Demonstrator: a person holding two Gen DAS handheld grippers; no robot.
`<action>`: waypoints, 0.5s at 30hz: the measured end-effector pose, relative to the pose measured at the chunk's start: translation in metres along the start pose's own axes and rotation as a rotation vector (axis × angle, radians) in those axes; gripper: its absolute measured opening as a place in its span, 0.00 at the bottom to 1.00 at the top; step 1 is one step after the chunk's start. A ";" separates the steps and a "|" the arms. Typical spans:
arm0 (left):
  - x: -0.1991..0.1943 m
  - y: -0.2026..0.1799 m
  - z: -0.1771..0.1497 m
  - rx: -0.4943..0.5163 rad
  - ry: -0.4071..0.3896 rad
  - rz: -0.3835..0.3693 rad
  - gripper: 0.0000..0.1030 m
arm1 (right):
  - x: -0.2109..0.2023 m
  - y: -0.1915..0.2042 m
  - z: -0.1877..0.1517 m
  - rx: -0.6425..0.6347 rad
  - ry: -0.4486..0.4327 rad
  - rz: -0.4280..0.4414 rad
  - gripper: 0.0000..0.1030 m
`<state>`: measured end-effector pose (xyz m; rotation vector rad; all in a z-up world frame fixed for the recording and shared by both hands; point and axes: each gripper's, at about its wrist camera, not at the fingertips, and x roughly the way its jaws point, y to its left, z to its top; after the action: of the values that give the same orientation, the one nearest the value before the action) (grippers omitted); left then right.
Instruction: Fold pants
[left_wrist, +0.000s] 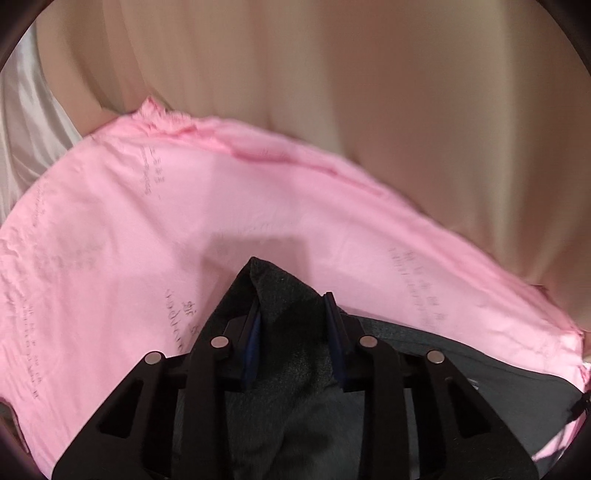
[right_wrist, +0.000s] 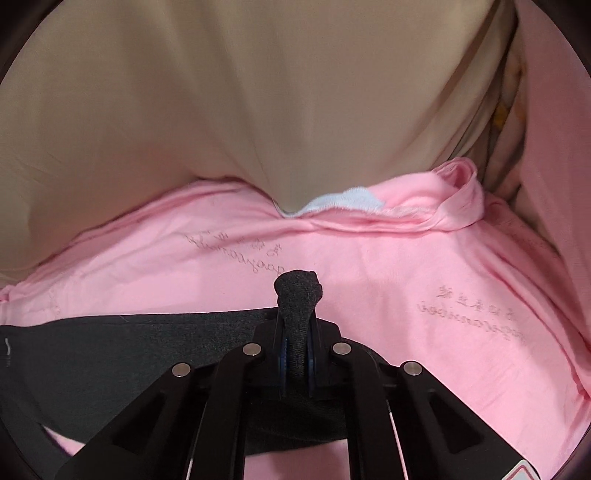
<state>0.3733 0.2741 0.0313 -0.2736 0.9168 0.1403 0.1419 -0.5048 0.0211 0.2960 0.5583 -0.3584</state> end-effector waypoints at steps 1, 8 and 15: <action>-0.016 -0.001 -0.002 0.002 -0.018 -0.021 0.28 | -0.018 0.000 0.000 -0.004 -0.012 0.005 0.06; -0.123 0.013 -0.044 0.061 -0.118 -0.120 0.28 | -0.112 -0.004 -0.021 -0.049 -0.123 0.055 0.06; -0.174 0.057 -0.121 0.091 -0.091 -0.116 0.29 | -0.150 -0.034 -0.089 -0.022 -0.084 0.021 0.06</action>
<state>0.1629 0.2925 0.0900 -0.2337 0.8124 0.0034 -0.0313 -0.4658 0.0271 0.2640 0.4760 -0.3421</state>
